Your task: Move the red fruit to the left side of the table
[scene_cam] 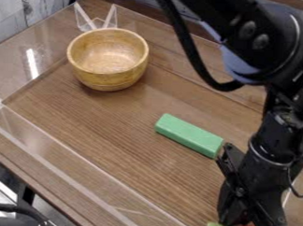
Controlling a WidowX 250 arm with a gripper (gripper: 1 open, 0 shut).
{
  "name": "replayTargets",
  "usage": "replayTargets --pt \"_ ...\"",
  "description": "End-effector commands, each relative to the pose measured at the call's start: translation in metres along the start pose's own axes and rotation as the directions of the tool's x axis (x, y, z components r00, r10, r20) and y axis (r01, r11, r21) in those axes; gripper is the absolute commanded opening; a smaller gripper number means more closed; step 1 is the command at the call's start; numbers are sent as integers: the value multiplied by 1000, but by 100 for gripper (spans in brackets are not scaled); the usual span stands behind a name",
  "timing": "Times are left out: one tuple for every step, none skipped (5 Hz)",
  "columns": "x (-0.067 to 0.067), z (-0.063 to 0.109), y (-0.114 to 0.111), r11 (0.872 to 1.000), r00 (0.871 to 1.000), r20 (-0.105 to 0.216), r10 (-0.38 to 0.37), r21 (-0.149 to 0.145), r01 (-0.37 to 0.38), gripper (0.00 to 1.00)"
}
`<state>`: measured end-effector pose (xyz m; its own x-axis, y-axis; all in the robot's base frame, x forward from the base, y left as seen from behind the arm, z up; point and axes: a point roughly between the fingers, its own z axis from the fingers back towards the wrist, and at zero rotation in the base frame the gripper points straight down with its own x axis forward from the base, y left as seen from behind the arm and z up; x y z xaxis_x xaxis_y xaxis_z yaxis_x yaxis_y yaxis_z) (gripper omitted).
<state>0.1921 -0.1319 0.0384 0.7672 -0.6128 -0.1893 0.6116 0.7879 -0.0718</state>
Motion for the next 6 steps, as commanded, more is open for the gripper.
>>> replayTargets --pt "7 7 -3 1000 998 60 6 5 -7 0" --pt "7 -4 -8 1000 999 49 -10 -2 11 0" --pt "8 -2 -6 999 999 37 -36 -3 37 0" --pt "9 4 -5 999 998 29 -51 -5 51 100" --pt "0 -1 -4 999 999 27 -38 -11 38 0" --pt "-10 0 -3 1000 999 31 -21 -9 21 0"
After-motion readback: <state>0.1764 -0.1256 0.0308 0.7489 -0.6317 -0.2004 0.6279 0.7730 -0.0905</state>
